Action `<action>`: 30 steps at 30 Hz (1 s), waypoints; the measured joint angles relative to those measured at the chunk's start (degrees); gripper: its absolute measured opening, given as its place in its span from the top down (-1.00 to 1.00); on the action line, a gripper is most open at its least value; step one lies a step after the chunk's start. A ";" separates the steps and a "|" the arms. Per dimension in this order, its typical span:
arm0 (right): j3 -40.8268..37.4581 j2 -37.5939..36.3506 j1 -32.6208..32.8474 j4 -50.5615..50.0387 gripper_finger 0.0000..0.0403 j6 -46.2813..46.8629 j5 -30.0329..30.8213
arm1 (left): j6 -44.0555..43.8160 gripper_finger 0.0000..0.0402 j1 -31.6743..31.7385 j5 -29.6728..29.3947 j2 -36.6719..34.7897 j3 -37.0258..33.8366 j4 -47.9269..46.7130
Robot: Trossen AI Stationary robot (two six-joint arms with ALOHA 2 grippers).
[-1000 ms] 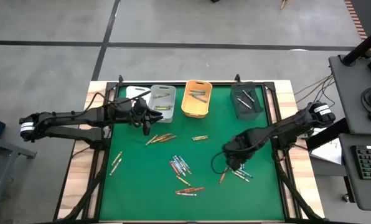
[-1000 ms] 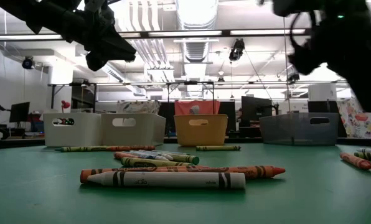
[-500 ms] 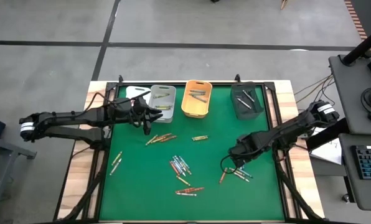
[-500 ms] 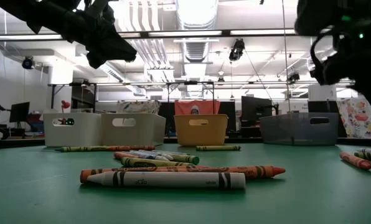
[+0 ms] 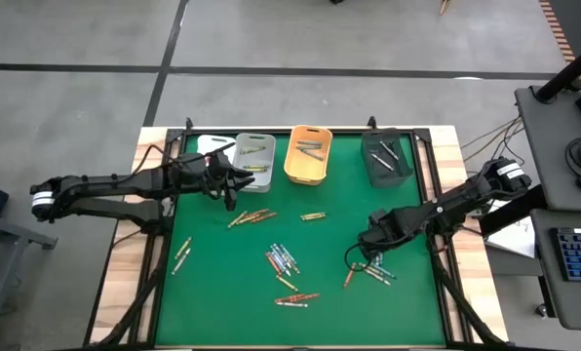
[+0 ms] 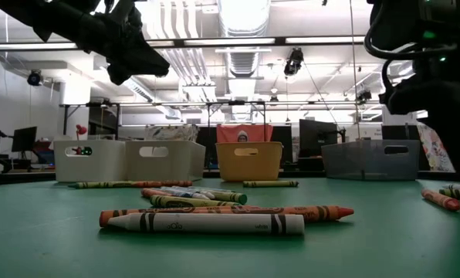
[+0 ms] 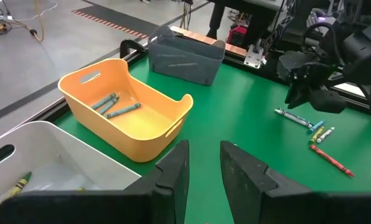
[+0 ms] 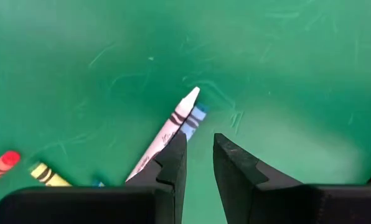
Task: Sort crayons
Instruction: Put the blue crayon into the yellow bin
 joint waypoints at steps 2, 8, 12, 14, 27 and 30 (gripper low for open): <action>-0.02 0.00 -0.02 0.04 0.66 0.04 0.63 | 0.00 0.64 0.00 -0.01 0.00 0.00 0.02; -1.62 0.02 -0.02 1.10 0.66 1.48 0.87 | 0.00 0.64 0.00 -0.02 0.00 0.00 0.02; -3.38 0.04 -0.02 3.81 0.66 1.98 0.45 | -0.02 0.64 0.00 -0.02 0.00 0.00 0.02; -3.84 0.01 -0.02 4.61 0.66 2.01 0.46 | -0.02 0.64 0.00 -0.02 0.00 0.00 0.02; -3.25 -0.36 -0.17 1.89 0.66 0.91 1.59 | -0.04 0.64 0.00 -0.02 0.00 -0.02 0.00; -2.25 -1.68 -0.17 0.51 0.66 1.62 1.64 | -0.04 0.64 0.00 -0.02 0.00 -0.02 0.02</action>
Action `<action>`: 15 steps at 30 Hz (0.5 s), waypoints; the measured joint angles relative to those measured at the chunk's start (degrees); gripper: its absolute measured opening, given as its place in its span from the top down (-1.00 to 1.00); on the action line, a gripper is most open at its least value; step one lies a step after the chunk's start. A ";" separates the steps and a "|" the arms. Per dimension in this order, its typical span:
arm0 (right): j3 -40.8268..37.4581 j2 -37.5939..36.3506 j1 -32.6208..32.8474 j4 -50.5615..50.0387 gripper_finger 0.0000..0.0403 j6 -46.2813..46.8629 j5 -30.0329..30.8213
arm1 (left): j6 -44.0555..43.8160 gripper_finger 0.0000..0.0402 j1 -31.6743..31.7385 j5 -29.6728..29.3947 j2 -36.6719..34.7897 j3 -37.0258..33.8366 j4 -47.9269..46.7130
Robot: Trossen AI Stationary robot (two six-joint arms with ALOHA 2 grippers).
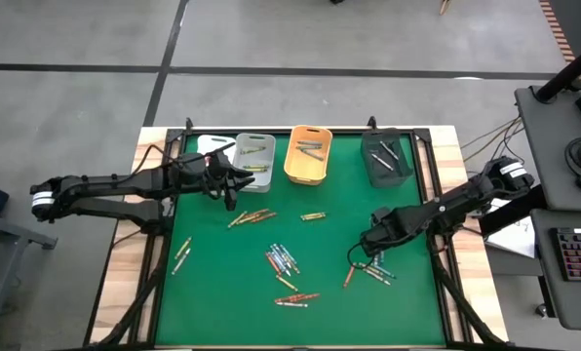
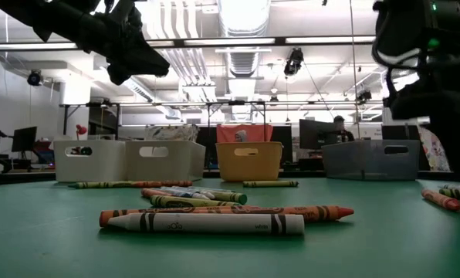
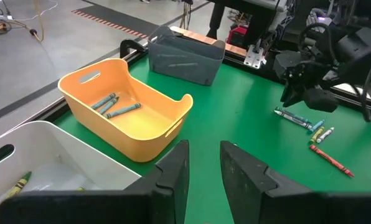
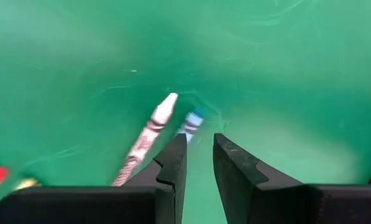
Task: Sort crayons
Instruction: Put the blue crayon into the yellow bin
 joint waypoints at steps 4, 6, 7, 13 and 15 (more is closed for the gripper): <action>0.26 -1.14 0.03 0.07 0.66 1.85 0.10 | -0.01 0.64 0.01 0.00 0.00 0.00 -0.01; 0.19 -1.21 0.04 0.19 0.66 2.66 0.08 | -0.02 0.64 0.00 0.00 0.00 0.00 -0.02; 0.03 -1.06 0.04 0.31 0.66 2.91 -0.06 | 0.00 0.64 0.00 0.00 0.00 0.00 0.00; -0.29 1.65 0.04 0.52 0.66 2.77 -1.04 | 0.00 0.64 0.00 -0.02 0.00 0.00 -0.26; -0.64 2.36 0.06 0.53 0.66 2.73 -1.80 | 0.00 0.64 0.02 0.00 0.00 0.00 -0.33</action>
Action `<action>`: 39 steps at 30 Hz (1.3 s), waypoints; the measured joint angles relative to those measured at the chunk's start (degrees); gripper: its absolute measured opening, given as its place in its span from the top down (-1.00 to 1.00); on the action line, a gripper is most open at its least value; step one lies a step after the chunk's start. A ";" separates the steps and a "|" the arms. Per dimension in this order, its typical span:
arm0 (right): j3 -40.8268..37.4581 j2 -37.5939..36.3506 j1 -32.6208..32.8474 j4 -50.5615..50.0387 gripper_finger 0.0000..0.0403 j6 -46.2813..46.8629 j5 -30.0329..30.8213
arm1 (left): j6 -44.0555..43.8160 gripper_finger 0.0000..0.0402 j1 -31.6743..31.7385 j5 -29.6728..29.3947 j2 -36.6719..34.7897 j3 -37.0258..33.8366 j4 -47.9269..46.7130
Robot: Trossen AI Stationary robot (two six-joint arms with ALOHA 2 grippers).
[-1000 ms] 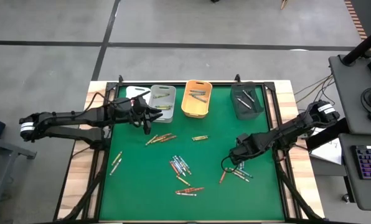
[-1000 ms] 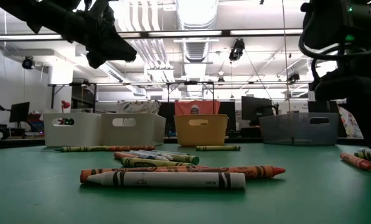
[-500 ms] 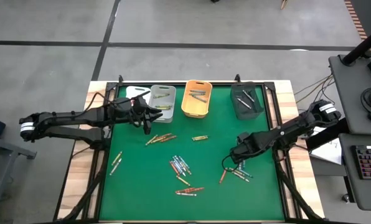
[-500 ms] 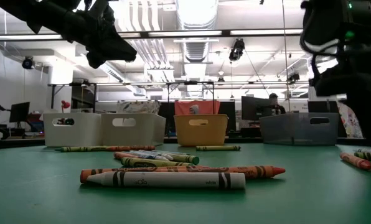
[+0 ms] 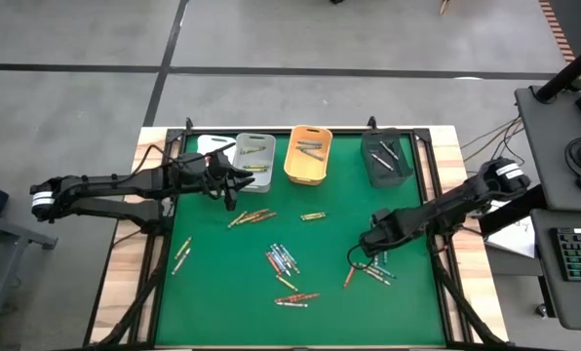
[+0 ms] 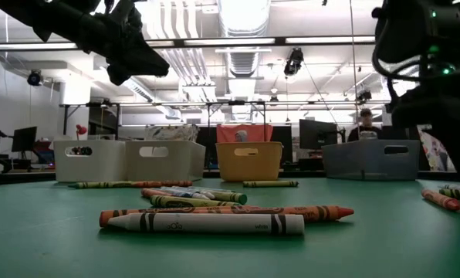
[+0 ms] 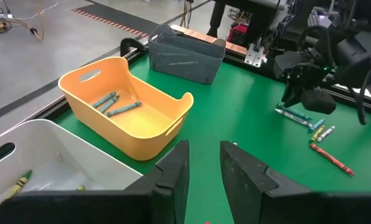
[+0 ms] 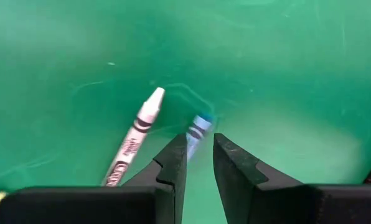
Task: Sort crayons
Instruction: Put the blue crayon into the yellow bin
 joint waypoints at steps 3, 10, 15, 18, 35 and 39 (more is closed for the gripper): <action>-0.55 0.78 -0.01 0.27 0.66 -0.02 -0.21 | 0.00 0.64 -0.02 0.00 0.00 0.00 0.00; -1.90 1.90 -0.01 2.02 0.66 -0.42 -0.10 | 0.00 0.64 -0.02 0.00 0.00 0.00 0.03; -2.56 2.27 -0.01 2.74 0.67 -0.44 0.08 | 0.00 0.64 -0.01 0.00 0.02 0.00 0.06; -2.77 2.27 0.01 3.04 0.74 -0.46 0.37 | 0.01 0.64 -0.01 0.00 0.02 0.00 0.07; 2.10 -0.43 -0.46 -7.58 0.95 -3.08 4.70 | 0.02 0.64 0.00 0.00 0.02 0.00 0.37; 6.12 -2.67 -1.81 -10.65 0.95 -5.36 9.56 | 0.07 0.64 -0.02 0.00 0.02 0.00 1.36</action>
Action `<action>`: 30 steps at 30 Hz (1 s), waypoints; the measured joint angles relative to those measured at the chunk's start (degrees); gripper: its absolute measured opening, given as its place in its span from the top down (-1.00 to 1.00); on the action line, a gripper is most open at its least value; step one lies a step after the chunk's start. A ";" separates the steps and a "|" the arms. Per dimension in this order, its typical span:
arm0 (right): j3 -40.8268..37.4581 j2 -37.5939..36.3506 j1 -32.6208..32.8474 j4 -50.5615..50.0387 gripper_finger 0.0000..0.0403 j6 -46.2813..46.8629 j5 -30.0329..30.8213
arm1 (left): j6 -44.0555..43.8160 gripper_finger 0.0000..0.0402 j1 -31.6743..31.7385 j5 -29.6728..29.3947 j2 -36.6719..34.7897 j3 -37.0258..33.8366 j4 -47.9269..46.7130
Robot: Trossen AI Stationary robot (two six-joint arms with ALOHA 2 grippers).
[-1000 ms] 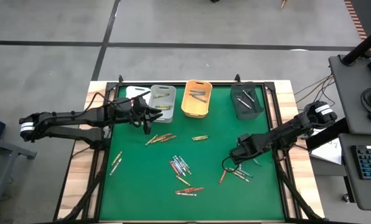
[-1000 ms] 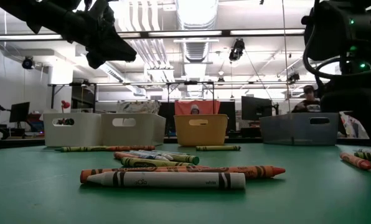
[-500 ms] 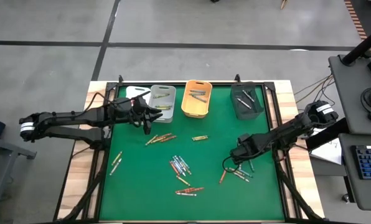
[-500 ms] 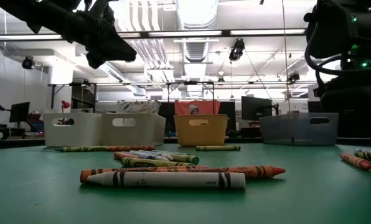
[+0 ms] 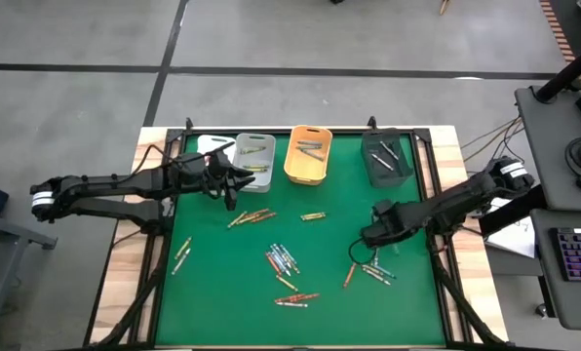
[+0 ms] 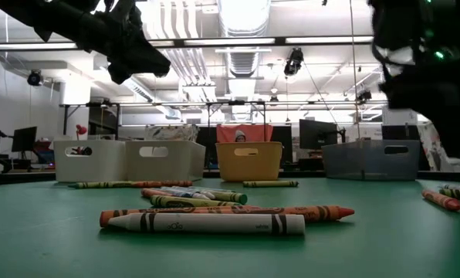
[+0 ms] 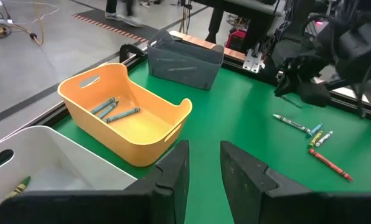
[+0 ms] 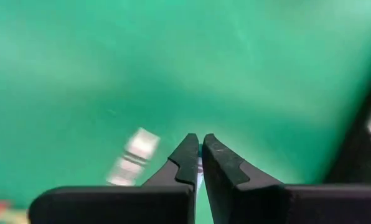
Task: Sort crayons
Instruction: Put the blue crayon into the yellow bin
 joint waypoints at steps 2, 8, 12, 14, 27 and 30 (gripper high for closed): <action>2.69 -1.19 -1.16 1.60 0.95 -2.46 3.93 | 0.15 0.64 0.02 0.00 0.02 0.00 0.41; 11.27 -1.67 -5.75 3.22 0.95 -15.67 16.37 | 0.17 0.64 0.02 0.00 0.07 0.00 0.50; 15.52 -1.47 -9.86 12.55 0.95 -29.85 22.64 | 0.83 0.64 0.01 0.00 0.10 0.00 0.75; 16.72 -1.49 -12.31 19.44 0.95 -38.48 23.97 | 1.26 0.64 0.02 0.00 0.13 0.00 0.85; 15.67 5.79 -31.22 66.07 0.95 -76.71 14.93 | 1.68 0.64 0.02 0.00 0.15 -0.02 0.48; 15.67 9.94 -35.20 68.27 0.95 -79.38 12.73 | 1.68 0.64 0.02 0.00 0.25 -0.02 0.36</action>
